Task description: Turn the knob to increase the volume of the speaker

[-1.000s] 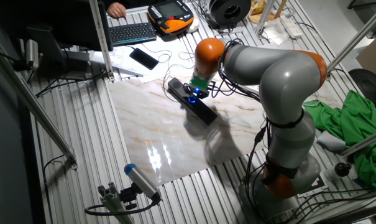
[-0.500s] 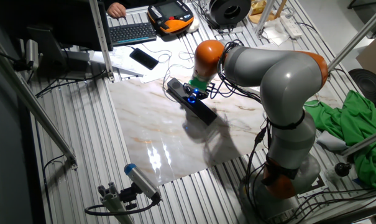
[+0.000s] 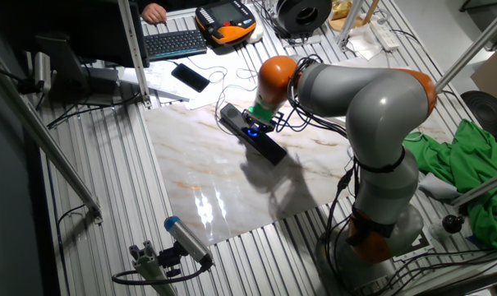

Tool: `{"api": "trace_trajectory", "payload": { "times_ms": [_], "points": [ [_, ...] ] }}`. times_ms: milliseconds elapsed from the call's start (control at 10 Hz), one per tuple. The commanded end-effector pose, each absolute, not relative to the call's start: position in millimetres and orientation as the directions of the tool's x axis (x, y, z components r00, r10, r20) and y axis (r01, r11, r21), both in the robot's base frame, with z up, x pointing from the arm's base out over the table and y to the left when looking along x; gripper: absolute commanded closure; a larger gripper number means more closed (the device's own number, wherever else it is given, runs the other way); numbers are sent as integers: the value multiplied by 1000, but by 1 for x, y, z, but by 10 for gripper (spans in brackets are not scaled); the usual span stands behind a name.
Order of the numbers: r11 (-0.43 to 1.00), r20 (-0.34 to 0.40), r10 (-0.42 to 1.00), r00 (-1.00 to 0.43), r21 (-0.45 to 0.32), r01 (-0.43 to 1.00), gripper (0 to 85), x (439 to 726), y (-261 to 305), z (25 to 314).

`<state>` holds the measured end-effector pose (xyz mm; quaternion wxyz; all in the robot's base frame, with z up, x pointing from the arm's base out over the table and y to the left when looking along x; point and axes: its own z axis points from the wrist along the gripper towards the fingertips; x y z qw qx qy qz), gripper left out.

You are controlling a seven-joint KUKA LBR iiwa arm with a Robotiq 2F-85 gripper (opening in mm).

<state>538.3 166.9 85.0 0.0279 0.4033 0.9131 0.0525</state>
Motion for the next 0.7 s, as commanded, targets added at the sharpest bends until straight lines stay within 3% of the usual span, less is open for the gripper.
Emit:
{"api": "trace_trajectory", "payload": {
  "times_ms": [0,600],
  "points": [
    [659,-9,748,-663,121,742,680,538,167,85],
    [573,-19,817,-577,144,807,680,538,169,85]
  ]
}}
